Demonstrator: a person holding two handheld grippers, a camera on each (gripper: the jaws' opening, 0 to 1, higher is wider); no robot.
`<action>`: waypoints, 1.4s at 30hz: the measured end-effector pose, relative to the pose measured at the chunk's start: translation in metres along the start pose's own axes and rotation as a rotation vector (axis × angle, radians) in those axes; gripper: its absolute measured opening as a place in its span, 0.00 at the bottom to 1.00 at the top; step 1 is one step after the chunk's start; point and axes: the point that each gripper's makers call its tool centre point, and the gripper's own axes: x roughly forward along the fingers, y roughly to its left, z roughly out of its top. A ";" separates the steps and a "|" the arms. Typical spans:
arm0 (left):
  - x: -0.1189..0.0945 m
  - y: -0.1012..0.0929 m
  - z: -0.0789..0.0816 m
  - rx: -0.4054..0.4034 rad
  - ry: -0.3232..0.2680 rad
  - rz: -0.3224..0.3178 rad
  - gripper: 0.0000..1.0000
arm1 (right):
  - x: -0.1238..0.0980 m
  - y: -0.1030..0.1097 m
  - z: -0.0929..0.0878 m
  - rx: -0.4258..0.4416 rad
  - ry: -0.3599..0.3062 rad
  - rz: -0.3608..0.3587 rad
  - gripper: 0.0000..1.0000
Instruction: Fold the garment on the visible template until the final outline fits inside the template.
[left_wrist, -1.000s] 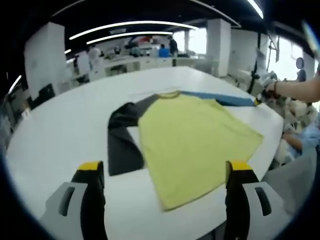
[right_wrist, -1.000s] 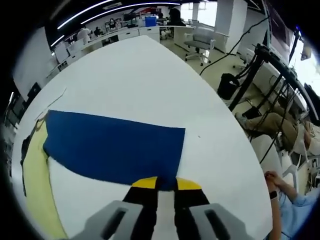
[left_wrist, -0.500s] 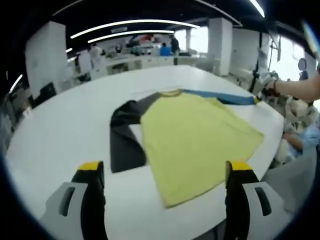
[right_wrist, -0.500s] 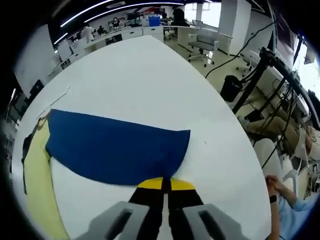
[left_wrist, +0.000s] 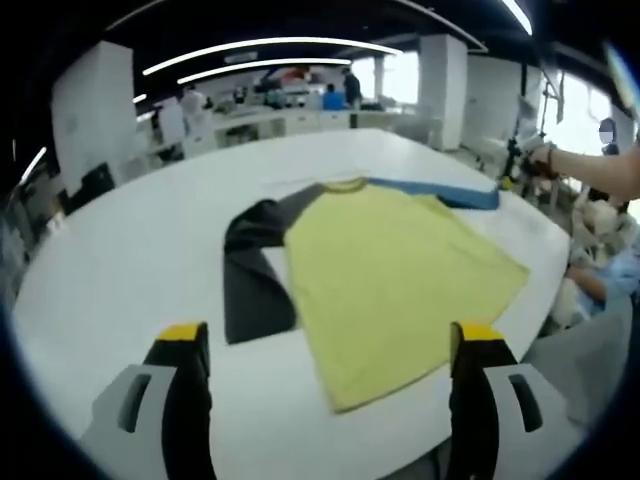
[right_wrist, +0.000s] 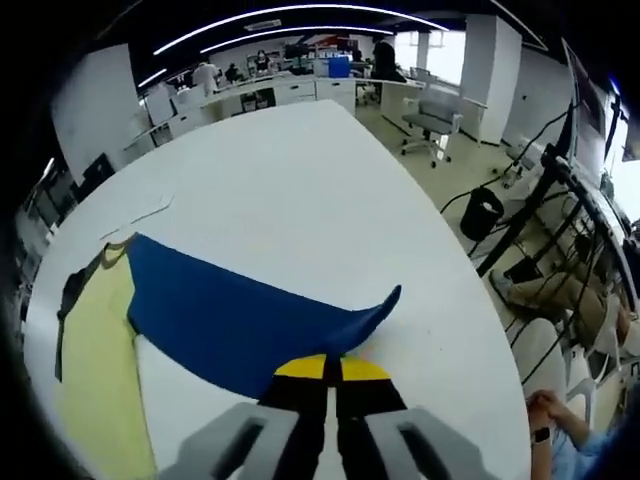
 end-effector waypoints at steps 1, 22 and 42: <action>0.000 0.001 -0.001 0.001 0.002 0.001 0.96 | 0.000 0.004 0.003 -0.006 -0.006 0.008 0.00; -0.004 0.019 -0.001 -0.011 -0.005 0.014 0.96 | 0.000 0.111 0.054 -0.196 -0.073 0.177 0.00; -0.005 0.006 0.007 -0.005 -0.005 0.000 0.95 | -0.014 0.199 0.067 -0.338 -0.091 0.299 0.00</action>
